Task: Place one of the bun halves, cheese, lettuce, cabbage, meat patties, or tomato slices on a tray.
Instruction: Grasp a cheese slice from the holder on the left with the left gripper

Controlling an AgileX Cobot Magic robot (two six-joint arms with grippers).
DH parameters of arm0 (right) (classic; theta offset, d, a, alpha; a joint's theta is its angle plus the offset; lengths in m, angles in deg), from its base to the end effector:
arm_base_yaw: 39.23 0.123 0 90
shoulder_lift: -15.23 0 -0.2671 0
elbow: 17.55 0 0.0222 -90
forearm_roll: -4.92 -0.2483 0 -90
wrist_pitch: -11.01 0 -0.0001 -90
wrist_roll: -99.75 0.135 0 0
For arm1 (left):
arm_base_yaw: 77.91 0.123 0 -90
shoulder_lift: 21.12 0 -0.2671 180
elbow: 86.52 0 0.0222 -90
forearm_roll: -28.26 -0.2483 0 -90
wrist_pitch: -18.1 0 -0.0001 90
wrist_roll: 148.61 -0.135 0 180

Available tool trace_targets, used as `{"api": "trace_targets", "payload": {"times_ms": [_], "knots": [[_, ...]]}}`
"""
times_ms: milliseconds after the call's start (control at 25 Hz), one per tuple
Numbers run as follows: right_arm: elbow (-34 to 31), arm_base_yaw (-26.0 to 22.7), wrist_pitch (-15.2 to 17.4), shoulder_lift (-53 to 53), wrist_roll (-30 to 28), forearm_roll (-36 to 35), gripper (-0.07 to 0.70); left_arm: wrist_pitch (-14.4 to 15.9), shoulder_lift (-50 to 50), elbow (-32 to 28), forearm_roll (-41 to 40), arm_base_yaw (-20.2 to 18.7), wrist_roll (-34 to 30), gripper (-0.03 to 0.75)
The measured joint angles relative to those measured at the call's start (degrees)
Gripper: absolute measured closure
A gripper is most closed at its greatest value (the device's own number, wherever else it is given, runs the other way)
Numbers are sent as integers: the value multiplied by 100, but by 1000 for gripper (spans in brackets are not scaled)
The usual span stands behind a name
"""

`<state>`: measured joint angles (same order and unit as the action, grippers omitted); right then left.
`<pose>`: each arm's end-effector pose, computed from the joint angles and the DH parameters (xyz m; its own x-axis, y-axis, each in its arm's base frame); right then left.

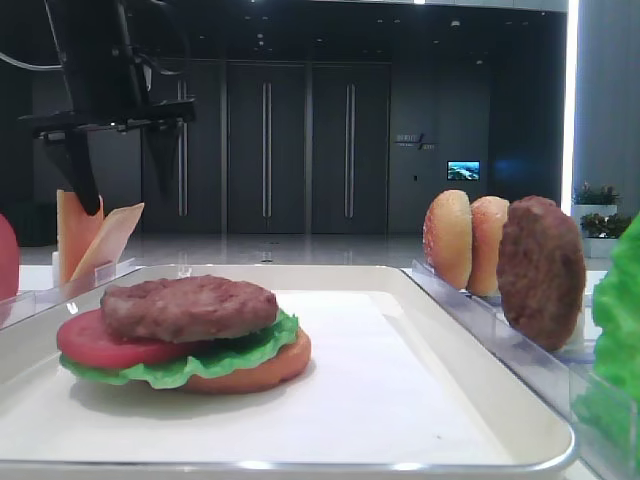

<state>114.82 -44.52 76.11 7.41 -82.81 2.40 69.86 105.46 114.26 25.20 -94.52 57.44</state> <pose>0.0438 0.0014 0.2498 -0.5071 0.0207 -0.8616 0.0447 0.9990 -0.0023 0.4382 -0.1248 0.1666 -0.9185 -0.1527 -0.3647 -0.1158 0.9859 -0.1211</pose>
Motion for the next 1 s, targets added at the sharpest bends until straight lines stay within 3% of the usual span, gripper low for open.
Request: {"api": "trace_targets", "payload": {"times_ms": [160,280,360,560,640,880,1000], "knots": [[0,0,0,0,0,0,283,21,127,19,0,0,0,143],[0,0,0,0,0,-1,283,134,141,19,0,0,0,195],[0,0,0,0,0,-1,283,191,141,19,0,0,0,265],[0,0,0,0,0,-1,283,451,141,19,-39,0,0,580],[0,0,0,0,0,-1,283,542,141,26,-121,0,0,660],[0,0,0,0,0,-1,283,604,115,32,-110,0,0,693],[0,0,0,0,0,-1,283,814,-3,117,-17,0,-5,694]]}}
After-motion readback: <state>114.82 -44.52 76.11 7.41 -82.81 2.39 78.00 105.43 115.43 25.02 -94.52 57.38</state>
